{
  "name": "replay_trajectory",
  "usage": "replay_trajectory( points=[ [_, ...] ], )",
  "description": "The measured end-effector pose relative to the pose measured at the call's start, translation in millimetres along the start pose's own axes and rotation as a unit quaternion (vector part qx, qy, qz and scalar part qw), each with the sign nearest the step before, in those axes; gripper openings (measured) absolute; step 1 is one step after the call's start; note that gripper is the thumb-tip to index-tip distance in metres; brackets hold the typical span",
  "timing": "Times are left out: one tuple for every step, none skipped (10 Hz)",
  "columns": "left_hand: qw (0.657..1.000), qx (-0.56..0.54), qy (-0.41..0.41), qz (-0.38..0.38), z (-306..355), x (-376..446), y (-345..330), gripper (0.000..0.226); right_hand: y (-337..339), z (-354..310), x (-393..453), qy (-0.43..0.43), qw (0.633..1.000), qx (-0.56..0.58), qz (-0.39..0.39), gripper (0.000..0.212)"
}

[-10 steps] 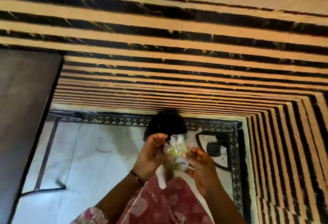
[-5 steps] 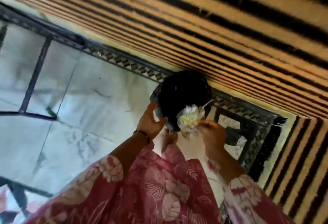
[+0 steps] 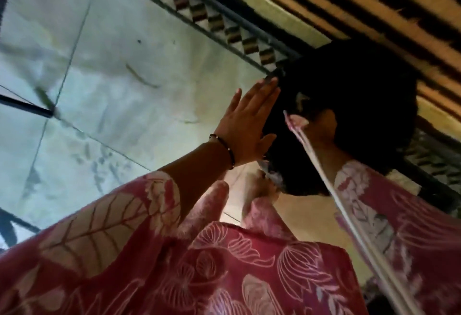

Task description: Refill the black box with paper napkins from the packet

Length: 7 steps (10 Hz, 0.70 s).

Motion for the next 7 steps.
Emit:
replay_trajectory(
  points=[
    [1.000, 0.004, -0.019, 0.017, -3, -1, -2, 0.076, -10, 0, 18, 0.001, 0.989, -0.146, -0.030, 0.040],
    [1.000, 0.017, -0.013, -0.015, 1, -1, 1, 0.081, -16, -6, 14, 0.029, 0.977, -0.129, -0.167, 0.040],
    [0.997, 0.040, -0.006, -0.058, 7, -4, 9, 0.096, -7, -18, -2, 0.104, 0.966, -0.106, -0.213, 0.042],
    [0.996, 0.047, 0.001, -0.075, 17, -13, 24, 0.093, 23, -13, -16, 0.148, 0.960, -0.173, -0.166, 0.044],
    [0.996, 0.036, 0.017, -0.079, 39, -28, 39, 0.090, 67, -11, -53, 0.241, 0.946, -0.202, -0.080, 0.049],
    [0.995, -0.038, 0.064, -0.060, 63, -49, 71, 0.082, 107, -8, -106, 0.286, 0.949, -0.129, -0.032, 0.037],
    [0.986, -0.146, 0.085, 0.006, 112, -78, 122, 0.072, 148, -1, -166, 0.289, 0.956, -0.034, -0.026, 0.042]
  ],
)
Point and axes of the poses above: each hand's wrist, its own x-axis towards the middle knuckle, its own y-axis out of the back of the hand, z = x × y, the point moved 3 cm from there along x, towards the middle knuckle
